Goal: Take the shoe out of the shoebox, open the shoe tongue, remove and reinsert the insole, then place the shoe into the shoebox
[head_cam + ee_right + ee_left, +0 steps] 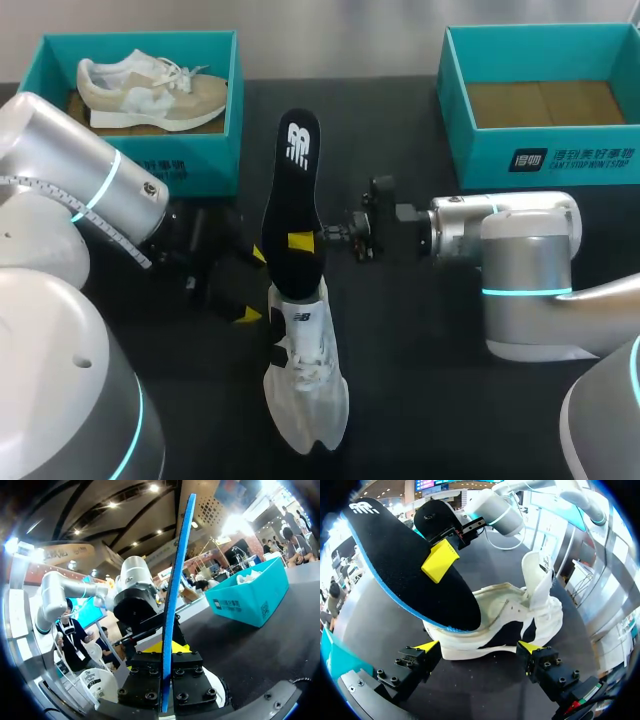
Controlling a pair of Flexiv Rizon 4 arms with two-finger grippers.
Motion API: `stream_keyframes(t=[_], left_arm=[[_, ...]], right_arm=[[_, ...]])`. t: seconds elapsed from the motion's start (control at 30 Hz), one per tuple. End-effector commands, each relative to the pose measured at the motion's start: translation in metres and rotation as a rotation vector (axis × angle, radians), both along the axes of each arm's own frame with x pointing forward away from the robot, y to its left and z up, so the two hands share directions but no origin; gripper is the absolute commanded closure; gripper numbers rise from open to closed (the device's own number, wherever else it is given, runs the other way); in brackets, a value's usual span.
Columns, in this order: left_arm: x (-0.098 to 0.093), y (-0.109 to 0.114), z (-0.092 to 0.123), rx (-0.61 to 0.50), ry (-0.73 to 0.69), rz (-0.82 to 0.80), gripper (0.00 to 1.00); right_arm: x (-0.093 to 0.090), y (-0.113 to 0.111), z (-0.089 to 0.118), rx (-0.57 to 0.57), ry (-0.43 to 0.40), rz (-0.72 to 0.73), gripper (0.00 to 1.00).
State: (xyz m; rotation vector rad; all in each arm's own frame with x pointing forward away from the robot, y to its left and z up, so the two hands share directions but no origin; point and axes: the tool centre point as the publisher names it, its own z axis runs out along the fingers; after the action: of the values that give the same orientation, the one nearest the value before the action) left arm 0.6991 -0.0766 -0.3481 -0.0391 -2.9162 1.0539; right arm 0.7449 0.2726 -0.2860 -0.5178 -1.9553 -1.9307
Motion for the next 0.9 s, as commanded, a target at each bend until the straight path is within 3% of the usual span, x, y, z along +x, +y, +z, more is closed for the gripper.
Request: stream_keyframes(t=[0.03,0.9], left_arm=[[0.0,0.0,0.0,0.001,-0.001,0.0,0.0],[0.0,0.0,0.0,0.001,-0.001,0.0,0.0]], right_arm=[[-0.007,0.001,-0.004,-0.032,0.005,-0.061,1.0],[-0.02,-0.002,-0.03,-0.069,0.042,-0.12,1.0]])
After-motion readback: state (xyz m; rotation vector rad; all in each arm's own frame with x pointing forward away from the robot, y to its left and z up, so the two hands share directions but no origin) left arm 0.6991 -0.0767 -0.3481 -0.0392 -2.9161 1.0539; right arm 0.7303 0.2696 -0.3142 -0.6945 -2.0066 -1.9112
